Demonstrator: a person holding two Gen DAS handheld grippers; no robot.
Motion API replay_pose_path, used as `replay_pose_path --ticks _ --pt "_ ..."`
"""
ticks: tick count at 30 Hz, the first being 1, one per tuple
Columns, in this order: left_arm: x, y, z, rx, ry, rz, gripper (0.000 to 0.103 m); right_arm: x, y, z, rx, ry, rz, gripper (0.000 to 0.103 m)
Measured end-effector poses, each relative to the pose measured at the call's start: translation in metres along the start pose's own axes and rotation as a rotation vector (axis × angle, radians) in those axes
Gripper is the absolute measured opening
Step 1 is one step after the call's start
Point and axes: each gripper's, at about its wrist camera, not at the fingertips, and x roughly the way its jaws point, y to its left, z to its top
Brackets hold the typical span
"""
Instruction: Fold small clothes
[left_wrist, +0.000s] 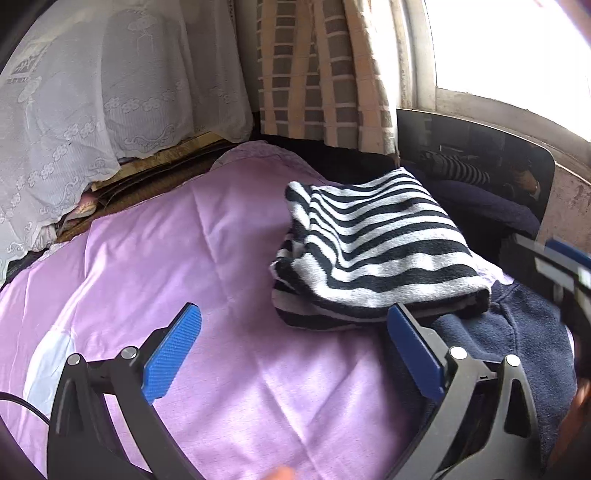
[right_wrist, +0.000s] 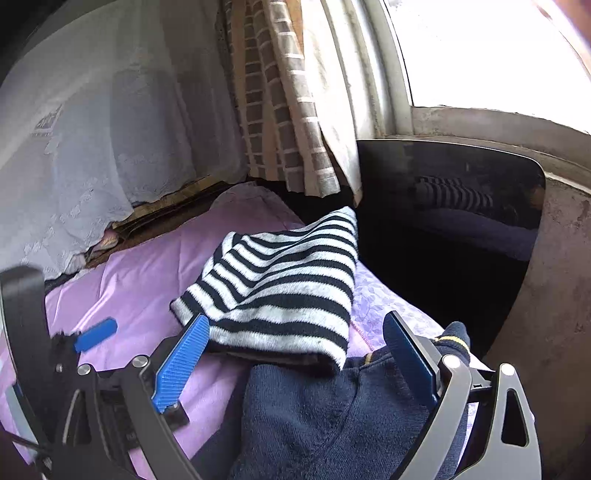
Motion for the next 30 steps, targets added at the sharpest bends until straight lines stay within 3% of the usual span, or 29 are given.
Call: replay_pose_path --ticks 11,16,21,30 --pt "-0.001 0.005 -0.001 -0.006 0.003 0.018 0.098 0.007 -0.011 -0.017 0.047 0.018 0.014 0.096" --pt "-0.002 0.01 -0.002 -0.039 0.009 -0.043 0.098 0.006 -0.013 -0.019 0.059 0.012 0.017 0.096" --pt "-0.007 0.005 -0.003 -0.009 -0.025 -0.007 0.098 0.007 -0.014 -0.019 0.06 0.012 0.017 0.096" --pt "0.002 0.008 -0.002 -0.023 0.018 0.023 0.098 0.008 -0.01 -0.02 0.049 0.02 0.009 0.096"
